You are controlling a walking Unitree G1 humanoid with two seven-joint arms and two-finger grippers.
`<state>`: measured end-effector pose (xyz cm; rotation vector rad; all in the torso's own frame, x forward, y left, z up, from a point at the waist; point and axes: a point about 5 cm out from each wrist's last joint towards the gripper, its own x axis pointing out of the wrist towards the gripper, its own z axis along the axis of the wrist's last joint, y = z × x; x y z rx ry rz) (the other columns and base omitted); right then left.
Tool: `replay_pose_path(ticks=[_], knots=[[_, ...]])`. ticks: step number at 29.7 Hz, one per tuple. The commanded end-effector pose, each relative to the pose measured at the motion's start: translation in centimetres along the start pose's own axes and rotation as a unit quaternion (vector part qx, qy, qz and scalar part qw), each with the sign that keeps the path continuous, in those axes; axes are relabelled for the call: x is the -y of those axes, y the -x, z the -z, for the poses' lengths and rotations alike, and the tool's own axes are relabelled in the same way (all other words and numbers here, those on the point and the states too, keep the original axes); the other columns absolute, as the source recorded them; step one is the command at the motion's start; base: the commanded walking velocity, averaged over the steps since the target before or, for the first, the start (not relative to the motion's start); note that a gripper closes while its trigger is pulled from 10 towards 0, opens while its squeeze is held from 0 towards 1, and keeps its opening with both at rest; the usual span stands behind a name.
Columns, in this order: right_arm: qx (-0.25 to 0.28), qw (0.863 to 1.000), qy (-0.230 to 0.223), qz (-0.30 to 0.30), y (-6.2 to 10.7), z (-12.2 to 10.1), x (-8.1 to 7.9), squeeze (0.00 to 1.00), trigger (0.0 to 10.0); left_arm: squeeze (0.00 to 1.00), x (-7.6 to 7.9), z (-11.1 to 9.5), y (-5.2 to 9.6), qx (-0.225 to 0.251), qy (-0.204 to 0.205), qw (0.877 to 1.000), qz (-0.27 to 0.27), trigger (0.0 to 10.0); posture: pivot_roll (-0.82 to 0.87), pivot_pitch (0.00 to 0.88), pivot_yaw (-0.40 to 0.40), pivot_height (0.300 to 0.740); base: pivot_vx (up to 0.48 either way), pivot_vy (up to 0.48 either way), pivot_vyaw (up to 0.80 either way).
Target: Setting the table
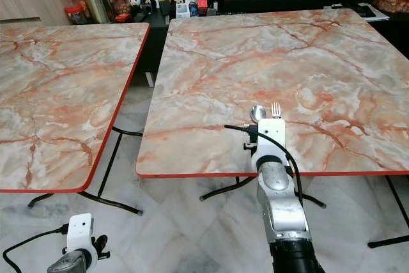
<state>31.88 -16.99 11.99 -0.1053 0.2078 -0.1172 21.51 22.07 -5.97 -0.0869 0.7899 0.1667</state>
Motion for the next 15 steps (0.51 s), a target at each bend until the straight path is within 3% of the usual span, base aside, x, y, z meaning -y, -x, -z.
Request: replay_pose_path(ticks=[1, 5, 6, 9, 15], knots=[[-0.003, 1.000, -0.003, 0.000, -0.28, -0.10, 0.07, 1.00, 10.0, 0.00, -0.27, 1.04, 0.23, -0.020, -0.005, 1.000, -0.001, 10.0, -0.07, 0.080, 0.075, 0.740, 0.000, 0.000, 0.00], [-0.004, 1.000, -0.005, 0.002, -0.58, -0.29, 0.23, 1.00, 10.0, 0.00, -0.47, 1.45, 0.36, -0.026, -0.005, 1.000, -0.001, 10.0, -0.07, 0.080, 0.075, 0.740, 0.000, 0.000, 0.00], [-0.004, 1.000, -0.005, 0.002, -0.68, -0.39, 0.26, 0.00, 10.0, 0.00, -0.51, 1.63, 0.41, -0.028, -0.005, 1.000, -0.001, 10.0, -0.07, 0.082, 0.075, 0.740, 0.000, 0.000, 0.00], [-0.001, 1.000, -0.008, 0.003, -0.79, -0.55, 0.30, 0.00, 10.0, 0.00, -0.53, 1.81, 0.46, -0.030, -0.006, 1.000, -0.001, 10.0, -0.07, 0.082, 0.075, 0.740, 0.000, 0.000, 0.00], [-0.004, 1.000, -0.016, 0.004, -0.86, -0.52, 0.24, 0.00, 10.0, 0.00, -0.34, 1.91, 0.46, -0.033, -0.009, 0.999, 0.000, 10.0, -0.07, 0.084, 0.076, 0.740, 0.282, 0.000, 0.00]])
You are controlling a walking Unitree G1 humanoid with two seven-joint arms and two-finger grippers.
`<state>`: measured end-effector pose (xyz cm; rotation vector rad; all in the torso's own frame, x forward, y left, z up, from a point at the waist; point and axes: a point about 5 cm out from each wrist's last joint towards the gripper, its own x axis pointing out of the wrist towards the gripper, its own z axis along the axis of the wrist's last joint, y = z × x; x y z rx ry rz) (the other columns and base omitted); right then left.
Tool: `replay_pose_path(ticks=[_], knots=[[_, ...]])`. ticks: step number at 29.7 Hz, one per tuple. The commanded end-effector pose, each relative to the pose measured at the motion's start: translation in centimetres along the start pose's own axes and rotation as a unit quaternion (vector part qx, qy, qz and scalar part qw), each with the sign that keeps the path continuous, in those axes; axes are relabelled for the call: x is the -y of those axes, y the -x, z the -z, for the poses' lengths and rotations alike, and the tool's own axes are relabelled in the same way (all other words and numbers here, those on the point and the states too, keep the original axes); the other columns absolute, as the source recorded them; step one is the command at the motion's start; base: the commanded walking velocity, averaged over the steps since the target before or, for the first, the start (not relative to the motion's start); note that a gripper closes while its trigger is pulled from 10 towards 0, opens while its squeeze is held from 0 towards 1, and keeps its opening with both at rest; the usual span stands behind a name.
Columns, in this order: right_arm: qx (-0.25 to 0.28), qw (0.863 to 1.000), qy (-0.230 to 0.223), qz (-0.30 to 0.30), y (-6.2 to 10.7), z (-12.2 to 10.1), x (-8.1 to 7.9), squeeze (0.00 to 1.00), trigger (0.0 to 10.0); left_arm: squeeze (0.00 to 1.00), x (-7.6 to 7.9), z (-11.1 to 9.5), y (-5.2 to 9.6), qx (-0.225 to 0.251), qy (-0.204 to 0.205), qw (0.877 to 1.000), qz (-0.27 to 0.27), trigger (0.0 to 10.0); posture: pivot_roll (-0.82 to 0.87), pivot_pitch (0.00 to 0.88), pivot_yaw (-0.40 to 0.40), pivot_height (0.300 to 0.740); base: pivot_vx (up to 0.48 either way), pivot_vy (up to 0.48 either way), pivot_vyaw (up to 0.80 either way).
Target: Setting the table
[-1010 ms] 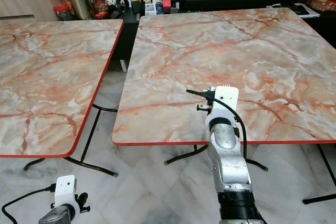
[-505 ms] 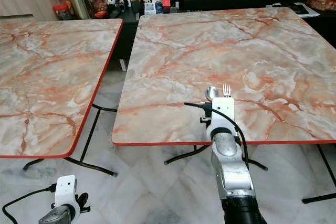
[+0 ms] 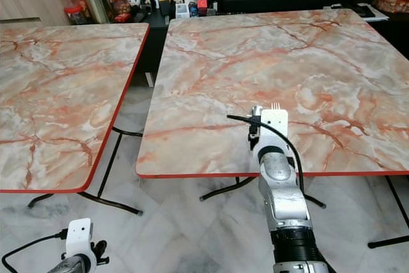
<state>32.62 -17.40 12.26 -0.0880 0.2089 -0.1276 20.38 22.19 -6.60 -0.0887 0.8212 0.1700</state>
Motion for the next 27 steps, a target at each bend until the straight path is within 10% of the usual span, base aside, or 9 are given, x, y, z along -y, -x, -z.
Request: replay_pose_path(ticks=[1, 27], knots=[[-0.002, 1.000, -0.007, 0.000, -0.1, -0.1, -0.1, 0.00, 10.0, 0.00, 0.0, 0.7, 0.1, -0.017, -0.010, 1.000, 0.003, 10.0, -0.07, 0.084, 0.076, 0.740, 0.296, 0.000, 0.00], [-0.004, 1.000, -0.010, -0.020, 0.9, -0.2, -1.4, 0.00, 10.0, 0.00, 0.2, 0.3, 0.0, -0.011, -0.008, 1.000, 0.005, 10.0, -0.07, 0.088, 0.078, 0.740, 0.160, 0.000, 0.00]])
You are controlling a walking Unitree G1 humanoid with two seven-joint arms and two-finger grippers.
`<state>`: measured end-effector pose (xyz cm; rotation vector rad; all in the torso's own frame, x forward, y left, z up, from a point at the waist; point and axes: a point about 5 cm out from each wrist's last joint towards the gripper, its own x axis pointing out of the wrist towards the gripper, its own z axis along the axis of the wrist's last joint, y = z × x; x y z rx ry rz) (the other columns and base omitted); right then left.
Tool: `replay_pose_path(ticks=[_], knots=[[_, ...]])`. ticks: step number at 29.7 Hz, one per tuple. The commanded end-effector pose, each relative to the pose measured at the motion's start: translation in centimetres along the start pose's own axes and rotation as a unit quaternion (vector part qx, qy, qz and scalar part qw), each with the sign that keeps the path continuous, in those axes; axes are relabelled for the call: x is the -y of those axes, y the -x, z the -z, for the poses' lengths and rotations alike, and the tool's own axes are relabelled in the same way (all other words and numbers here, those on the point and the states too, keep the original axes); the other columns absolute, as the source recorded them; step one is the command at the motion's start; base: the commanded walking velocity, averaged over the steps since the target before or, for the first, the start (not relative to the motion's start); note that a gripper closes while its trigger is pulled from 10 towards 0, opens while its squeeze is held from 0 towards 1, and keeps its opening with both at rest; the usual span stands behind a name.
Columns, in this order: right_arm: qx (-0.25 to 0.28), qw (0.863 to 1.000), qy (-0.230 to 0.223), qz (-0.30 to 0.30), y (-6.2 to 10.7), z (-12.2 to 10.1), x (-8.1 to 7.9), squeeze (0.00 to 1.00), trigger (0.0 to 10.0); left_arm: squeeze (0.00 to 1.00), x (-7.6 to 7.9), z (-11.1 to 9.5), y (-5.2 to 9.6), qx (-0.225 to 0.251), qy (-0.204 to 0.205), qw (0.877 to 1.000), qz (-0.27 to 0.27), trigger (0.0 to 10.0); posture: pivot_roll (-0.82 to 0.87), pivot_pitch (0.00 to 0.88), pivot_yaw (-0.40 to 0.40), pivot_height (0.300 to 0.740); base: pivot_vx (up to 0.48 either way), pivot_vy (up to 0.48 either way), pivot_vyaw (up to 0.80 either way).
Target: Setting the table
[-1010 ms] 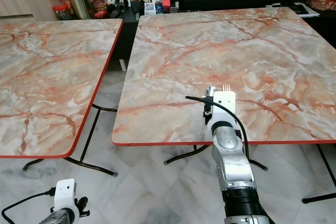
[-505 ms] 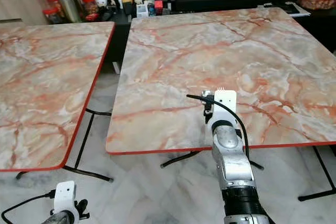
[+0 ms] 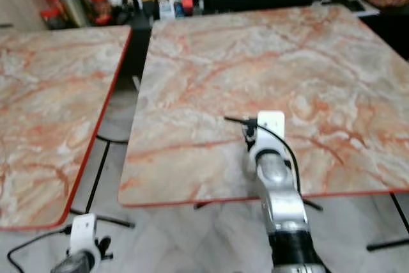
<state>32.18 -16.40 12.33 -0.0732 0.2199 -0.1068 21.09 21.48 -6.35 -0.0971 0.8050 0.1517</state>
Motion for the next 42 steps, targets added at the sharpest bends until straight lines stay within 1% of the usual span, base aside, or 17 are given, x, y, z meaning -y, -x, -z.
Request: replay_pose_path(ticks=[1, 7, 14, 17, 22, 26, 42], knots=[[0.001, 1.000, -0.004, -0.009, 0.4, -0.1, -0.5, 0.00, 10.0, 0.00, -0.7, 0.9, 0.2, -0.019, -0.009, 1.000, -0.005, 10.0, -0.07, 0.089, 0.078, 0.740, 0.000, 0.000, 0.00], [-0.021, 1.000, 0.000, -0.007, 0.7, 0.5, -0.6, 0.00, 10.0, 0.00, -0.7, 0.9, 0.2, -0.020, -0.010, 1.000, -0.005, 10.0, -0.07, 0.090, 0.078, 0.740, 0.000, 0.000, 0.00], [-0.042, 0.999, 0.003, 0.015, 0.7, 1.0, 0.0, 0.00, 10.0, 0.00, -0.7, 0.9, 0.3, -0.021, -0.011, 1.000, -0.004, 10.0, -0.07, 0.092, 0.079, 0.740, 0.000, 0.000, 0.00], [-0.054, 0.998, 0.005, 0.013, 0.6, 1.4, 0.1, 0.00, 10.0, 0.00, -0.7, 0.9, 0.3, -0.022, -0.011, 1.000, -0.003, 10.0, -0.07, 0.092, 0.079, 0.740, 0.000, 0.000, 0.00], [-0.073, 0.997, 0.004, 0.003, 0.4, 2.1, -0.2, 0.00, 10.0, 0.00, -0.7, 1.0, 0.3, -0.023, -0.013, 1.000, -0.002, 10.0, -0.07, 0.092, 0.080, 0.740, 0.000, 0.000, 0.00], [-0.076, 0.997, 0.004, -0.001, 0.3, 2.0, -0.4, 0.00, 10.0, 0.00, -0.8, 1.0, 0.3, -0.024, -0.013, 1.000, -0.003, 10.0, -0.07, 0.095, 0.081, 0.740, 0.000, 0.000, 0.00], [-0.087, 0.996, 0.001, 0.018, 0.7, 2.4, -0.1, 0.00, 10.0, 0.00, -0.8, 1.1, 0.3, -0.028, -0.019, 0.999, 0.002, 10.0, -0.08, 0.087, 0.086, 0.740, 0.000, 0.000, 0.00]])
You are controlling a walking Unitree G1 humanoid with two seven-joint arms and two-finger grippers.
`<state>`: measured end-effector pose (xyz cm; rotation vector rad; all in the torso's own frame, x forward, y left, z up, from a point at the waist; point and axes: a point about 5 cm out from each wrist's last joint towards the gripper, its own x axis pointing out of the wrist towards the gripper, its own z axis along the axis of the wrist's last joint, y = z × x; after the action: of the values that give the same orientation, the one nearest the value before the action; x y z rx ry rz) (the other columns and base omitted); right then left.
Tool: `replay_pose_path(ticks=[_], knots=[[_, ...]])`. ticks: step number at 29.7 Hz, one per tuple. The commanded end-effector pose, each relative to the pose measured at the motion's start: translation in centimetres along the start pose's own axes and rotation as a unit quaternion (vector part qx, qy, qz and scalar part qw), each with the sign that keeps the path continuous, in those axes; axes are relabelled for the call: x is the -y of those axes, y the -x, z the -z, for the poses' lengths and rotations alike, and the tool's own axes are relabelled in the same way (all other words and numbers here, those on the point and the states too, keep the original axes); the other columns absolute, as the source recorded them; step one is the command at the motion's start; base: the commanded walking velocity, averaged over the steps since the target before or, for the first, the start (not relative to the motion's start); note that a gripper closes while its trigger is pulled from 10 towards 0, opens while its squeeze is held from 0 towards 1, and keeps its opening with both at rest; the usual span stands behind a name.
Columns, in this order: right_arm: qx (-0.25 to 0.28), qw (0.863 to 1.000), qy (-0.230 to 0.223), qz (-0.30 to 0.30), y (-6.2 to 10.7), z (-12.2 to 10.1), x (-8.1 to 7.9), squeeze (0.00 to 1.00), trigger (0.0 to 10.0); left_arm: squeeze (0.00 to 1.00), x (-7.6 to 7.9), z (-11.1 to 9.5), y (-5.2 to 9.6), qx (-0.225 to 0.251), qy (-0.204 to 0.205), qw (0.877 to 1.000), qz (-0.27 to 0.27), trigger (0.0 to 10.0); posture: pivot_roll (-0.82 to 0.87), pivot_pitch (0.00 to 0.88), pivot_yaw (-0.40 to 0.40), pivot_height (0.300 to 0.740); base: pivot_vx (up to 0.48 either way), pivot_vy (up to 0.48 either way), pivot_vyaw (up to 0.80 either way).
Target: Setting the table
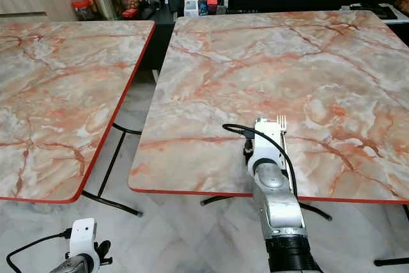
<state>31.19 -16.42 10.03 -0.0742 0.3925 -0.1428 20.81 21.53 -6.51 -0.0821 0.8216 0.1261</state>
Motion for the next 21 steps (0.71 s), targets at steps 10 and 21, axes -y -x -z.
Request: replay_pose_path(ticks=[10, 21], knots=[[-0.005, 1.000, -0.003, 0.011, 0.17, 0.25, 0.12, 0.00, 10.0, 0.00, -0.73, 1.01, 0.29, -0.023, -0.017, 1.000, 0.000, 10.0, -0.08, 0.081, 0.086, 0.740, 0.000, 0.000, 0.00], [-0.018, 1.000, -0.002, 0.022, 0.05, 0.76, 0.35, 0.00, 10.0, 0.00, -0.69, 1.12, 0.31, -0.025, -0.019, 0.999, 0.003, 10.0, -0.08, 0.075, 0.085, 0.740, 0.000, 0.000, 0.00]])
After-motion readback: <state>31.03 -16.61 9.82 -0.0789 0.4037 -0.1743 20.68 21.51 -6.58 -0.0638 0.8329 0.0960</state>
